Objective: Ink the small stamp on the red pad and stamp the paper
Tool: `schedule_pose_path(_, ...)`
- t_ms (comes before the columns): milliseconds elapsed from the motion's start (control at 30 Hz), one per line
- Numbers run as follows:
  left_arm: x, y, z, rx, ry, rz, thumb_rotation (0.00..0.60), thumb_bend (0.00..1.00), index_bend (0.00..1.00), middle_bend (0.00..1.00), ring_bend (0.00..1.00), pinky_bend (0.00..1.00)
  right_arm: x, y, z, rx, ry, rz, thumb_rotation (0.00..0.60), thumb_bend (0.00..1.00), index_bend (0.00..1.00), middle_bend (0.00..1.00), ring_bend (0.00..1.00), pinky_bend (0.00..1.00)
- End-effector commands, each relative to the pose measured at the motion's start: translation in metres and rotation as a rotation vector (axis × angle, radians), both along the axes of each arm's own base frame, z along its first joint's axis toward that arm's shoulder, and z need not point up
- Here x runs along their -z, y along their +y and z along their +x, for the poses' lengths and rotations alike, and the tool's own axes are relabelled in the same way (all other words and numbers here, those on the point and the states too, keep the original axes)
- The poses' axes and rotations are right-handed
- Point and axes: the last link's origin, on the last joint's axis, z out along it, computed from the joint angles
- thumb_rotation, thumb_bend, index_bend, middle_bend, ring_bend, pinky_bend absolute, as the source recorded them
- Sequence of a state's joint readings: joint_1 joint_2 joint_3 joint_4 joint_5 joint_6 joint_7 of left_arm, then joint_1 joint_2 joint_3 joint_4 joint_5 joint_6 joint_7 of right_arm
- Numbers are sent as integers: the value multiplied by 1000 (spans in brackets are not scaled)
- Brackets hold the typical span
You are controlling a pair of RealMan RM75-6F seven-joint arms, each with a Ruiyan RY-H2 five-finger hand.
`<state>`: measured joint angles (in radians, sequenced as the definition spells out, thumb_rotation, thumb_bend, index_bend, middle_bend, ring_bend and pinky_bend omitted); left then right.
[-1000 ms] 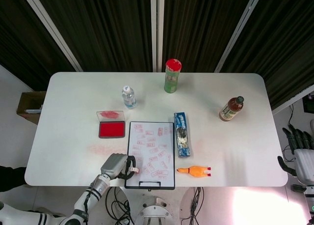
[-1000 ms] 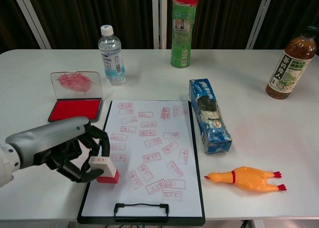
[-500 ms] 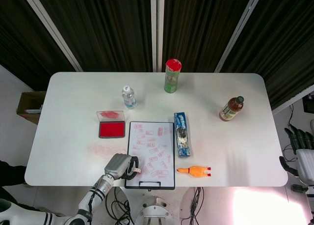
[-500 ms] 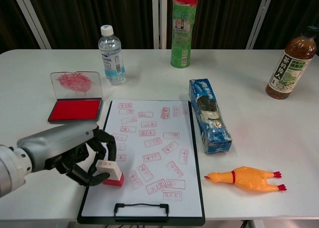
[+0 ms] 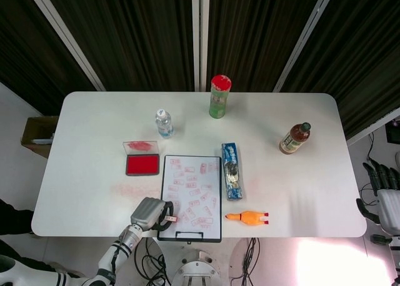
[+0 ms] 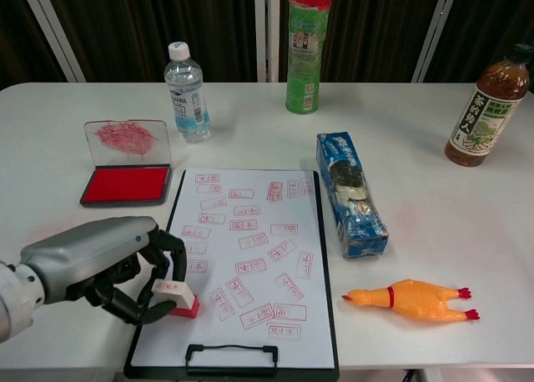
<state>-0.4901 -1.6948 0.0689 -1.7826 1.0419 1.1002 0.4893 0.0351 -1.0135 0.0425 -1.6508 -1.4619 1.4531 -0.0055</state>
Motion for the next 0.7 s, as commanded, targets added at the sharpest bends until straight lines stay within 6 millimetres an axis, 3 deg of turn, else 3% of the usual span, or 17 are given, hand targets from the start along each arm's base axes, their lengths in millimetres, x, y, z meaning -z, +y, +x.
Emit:
schedule_pose_path(33,1,0,-1,-2,0,4,600,417,712,708,1000,1000,0,0,0,0,1,0,600,271,0,0,0,0)
schedule_pose_path(700,-1,3,-3,-23,-6,14,600,427,721,715,1000,1000,0,0,1,3,1,-9,600,274,0,0,0,0)
